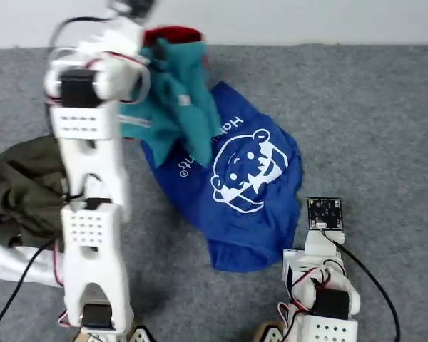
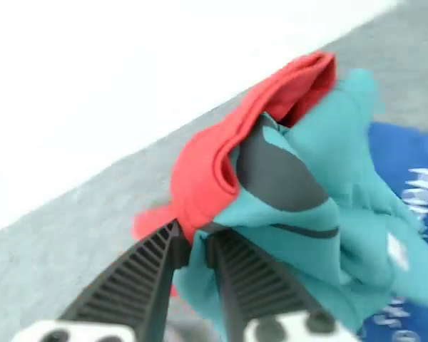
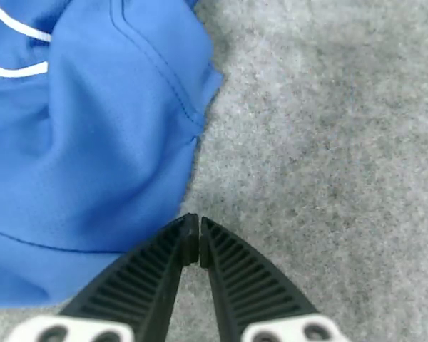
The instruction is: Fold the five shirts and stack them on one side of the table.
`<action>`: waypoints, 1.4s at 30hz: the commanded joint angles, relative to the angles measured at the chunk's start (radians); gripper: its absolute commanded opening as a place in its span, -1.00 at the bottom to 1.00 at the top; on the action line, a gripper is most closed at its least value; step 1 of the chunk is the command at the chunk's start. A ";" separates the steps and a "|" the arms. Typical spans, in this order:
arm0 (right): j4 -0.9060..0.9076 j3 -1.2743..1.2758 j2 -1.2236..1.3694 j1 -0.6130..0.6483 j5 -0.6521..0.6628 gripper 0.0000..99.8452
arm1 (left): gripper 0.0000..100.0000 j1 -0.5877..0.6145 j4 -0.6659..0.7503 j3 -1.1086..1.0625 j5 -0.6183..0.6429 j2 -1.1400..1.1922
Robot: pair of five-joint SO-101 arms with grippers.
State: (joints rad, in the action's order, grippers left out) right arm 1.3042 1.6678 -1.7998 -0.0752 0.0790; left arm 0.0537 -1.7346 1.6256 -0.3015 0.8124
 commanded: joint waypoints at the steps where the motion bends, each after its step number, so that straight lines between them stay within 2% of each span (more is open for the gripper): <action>1: 0.002 0.015 -0.007 -0.001 -0.011 -0.98 | -0.98 0.126 -0.020 0.047 -0.008 -0.103; 12: 0.002 0.015 -0.007 -0.001 -0.011 -0.98 | -0.98 0.445 -0.020 0.050 -0.011 -0.209; 18: 0.002 0.015 -0.007 -0.001 -0.011 -0.98 | -0.97 0.575 -0.020 0.045 -0.014 -0.206; 26: 0.002 0.015 -0.007 -0.001 -0.011 -0.98 | -0.96 0.637 -0.021 0.019 -0.060 -0.180; 31: 0.002 0.015 -0.007 -0.001 -0.011 -0.98 | -0.63 0.655 -0.023 -0.015 -0.061 -0.186; 33: 0.002 0.015 -0.007 -0.001 -0.011 -0.98 | -0.55 0.655 -0.023 -0.013 -0.061 -0.186; 42: 0.002 0.015 -0.007 -0.001 -0.011 -0.98 | -0.54 0.657 -0.023 -0.015 -0.061 -0.242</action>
State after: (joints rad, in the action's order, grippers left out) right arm 1.3042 1.6678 -1.7998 -0.0752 0.0790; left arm 0.7058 -1.7346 1.6072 -0.3583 0.6697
